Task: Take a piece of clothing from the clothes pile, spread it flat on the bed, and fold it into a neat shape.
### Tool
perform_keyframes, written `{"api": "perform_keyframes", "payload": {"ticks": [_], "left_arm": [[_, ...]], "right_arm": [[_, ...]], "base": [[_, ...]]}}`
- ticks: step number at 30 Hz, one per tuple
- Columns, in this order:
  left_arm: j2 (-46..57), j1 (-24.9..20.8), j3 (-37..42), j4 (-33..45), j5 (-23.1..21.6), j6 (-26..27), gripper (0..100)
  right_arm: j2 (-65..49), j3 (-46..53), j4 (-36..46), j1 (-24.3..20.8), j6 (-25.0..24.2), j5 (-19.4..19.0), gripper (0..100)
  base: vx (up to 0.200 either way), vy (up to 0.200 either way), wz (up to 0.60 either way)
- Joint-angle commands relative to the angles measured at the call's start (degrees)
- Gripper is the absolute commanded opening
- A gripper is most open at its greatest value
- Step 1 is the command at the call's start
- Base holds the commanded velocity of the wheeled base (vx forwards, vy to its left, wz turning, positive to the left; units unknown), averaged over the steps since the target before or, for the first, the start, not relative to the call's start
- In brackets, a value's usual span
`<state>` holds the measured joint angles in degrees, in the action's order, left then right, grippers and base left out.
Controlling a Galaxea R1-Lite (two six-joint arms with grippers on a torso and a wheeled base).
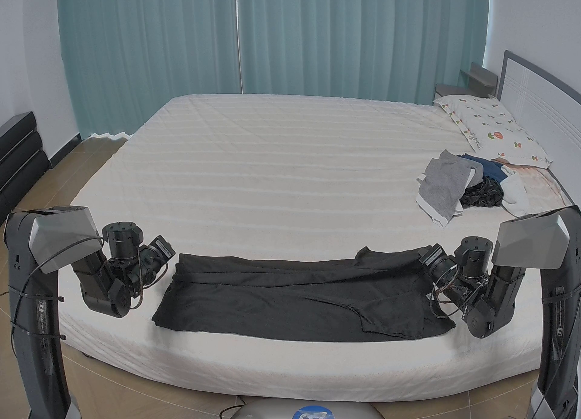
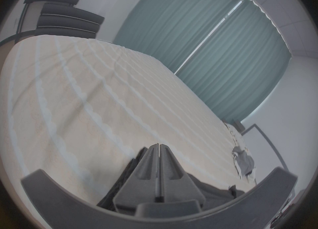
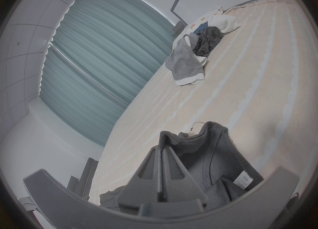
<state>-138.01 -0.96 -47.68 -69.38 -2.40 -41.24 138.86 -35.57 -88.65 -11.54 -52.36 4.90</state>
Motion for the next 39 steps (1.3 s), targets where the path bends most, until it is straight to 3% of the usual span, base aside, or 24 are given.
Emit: {"api": "perform_keyframes", "payload": {"ticks": [1, 3, 4, 30, 31, 34, 39], "left_arm": [[-2.09, -0.88, 0.22, 0.73, -1.64, 4.15, 0], [-3.05, -1.06, -0.66, 0.73, -1.73, 5.47, 0], [-3.14, -1.15, -0.93, 0.82, -1.73, 5.47, 100], [-5.43, -2.38, -2.51, 3.81, -4.45, 6.35, 100], [-5.78, -2.20, -2.51, 3.81, -4.37, 6.79, 0], [-6.22, -1.32, -1.63, 3.63, -3.84, 9.86, 0], [-5.96, -1.23, -0.93, 3.02, -2.96, 10.48, 0]], "right_arm": [[0.27, 0.86, 0.06, -0.23, -0.02, -0.07, 0], [0.27, 0.94, 0.06, -0.32, -0.02, -0.07, 0], [0.27, 0.94, 0.06, -0.41, -0.02, -0.07, 0], [1.32, 1.91, -0.03, -0.85, 0.15, -0.86, 0], [1.32, 2.00, -0.03, -0.85, 0.15, -0.86, 0], [1.15, 2.00, -0.03, -0.85, 0.15, -0.77, 0], [1.15, 2.09, -0.03, -0.76, 0.15, -0.77, 0]], "base": [[0.000, 0.000, 0.00], [0.000, 0.000, 0.00], [0.000, 0.000, 0.00], [0.000, 0.000, 0.00], [0.000, 0.000, 0.00], [0.000, 0.000, 0.00], [0.000, 0.000, 0.00]]}}
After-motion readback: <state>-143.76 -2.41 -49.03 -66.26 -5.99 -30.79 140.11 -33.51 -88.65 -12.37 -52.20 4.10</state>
